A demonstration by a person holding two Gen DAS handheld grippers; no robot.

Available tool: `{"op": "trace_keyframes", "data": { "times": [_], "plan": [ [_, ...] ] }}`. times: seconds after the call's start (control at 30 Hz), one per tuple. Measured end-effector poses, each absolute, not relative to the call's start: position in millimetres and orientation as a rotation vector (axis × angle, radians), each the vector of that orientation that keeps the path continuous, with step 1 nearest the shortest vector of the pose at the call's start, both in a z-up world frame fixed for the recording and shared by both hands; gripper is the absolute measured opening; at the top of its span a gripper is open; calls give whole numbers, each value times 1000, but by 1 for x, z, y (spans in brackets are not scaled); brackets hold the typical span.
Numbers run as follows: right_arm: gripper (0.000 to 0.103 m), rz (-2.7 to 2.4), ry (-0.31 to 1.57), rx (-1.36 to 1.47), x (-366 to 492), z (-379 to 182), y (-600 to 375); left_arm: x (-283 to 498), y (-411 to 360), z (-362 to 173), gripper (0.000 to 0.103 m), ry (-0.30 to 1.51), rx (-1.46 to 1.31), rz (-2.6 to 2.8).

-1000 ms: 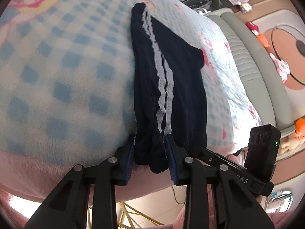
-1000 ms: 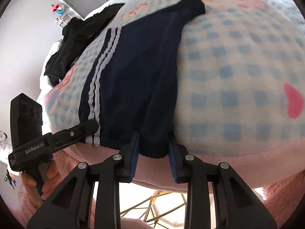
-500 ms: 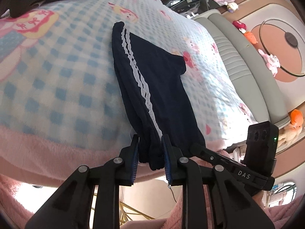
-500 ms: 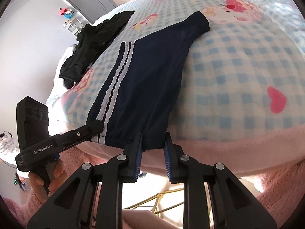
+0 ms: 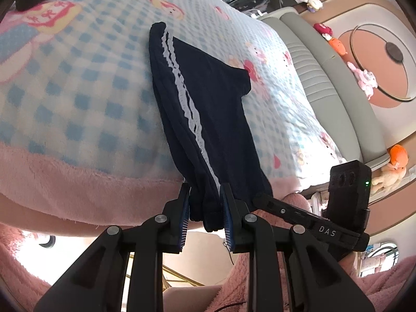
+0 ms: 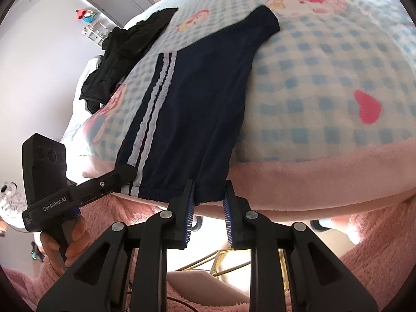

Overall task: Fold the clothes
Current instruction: 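Grasp the navy garment's hem with both grippers, then lift the hem with both grippers and fold it over the garment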

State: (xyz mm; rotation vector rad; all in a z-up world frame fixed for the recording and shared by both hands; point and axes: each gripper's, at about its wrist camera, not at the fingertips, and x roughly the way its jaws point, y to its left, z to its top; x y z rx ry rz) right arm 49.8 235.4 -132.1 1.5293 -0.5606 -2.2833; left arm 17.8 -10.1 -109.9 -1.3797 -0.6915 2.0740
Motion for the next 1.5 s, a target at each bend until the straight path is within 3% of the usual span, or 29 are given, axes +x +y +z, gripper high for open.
{"op": "trace_keyframes", "data": {
  "times": [0.37,0.67,0.77,0.83,1.0,1.17,1.23,1.33,1.5],
  "plan": [
    [20,-2263,-615,1446,32,-111,241,-1,-12,-94,24,-745,-1328,2058],
    [22,-2316,-671,1355,-24,-88,241,-64,-13,-81,25,-834,-1285,2081],
    [23,-2338,-716,1340,-49,-90,245,-89,-8,-92,33,-855,-1309,2094],
    [23,-2359,-714,1369,-65,-100,245,-103,-7,-108,53,-860,-1354,2084],
    [33,-2347,-800,1462,-88,-141,254,-112,-17,-128,56,-952,-1369,2053],
    [33,-2316,-946,1444,-91,-151,272,-97,-18,-117,56,-819,-1290,2145],
    [33,-2373,-909,1416,-85,-140,275,-90,-16,-112,57,-716,-1272,2182],
    [47,-2467,-848,1364,-72,-122,281,-77,-16,-104,57,-623,-1221,2230],
    [48,-2526,-620,1369,-53,-108,272,-63,-23,-95,57,-574,-1188,2349]
  ]
}}
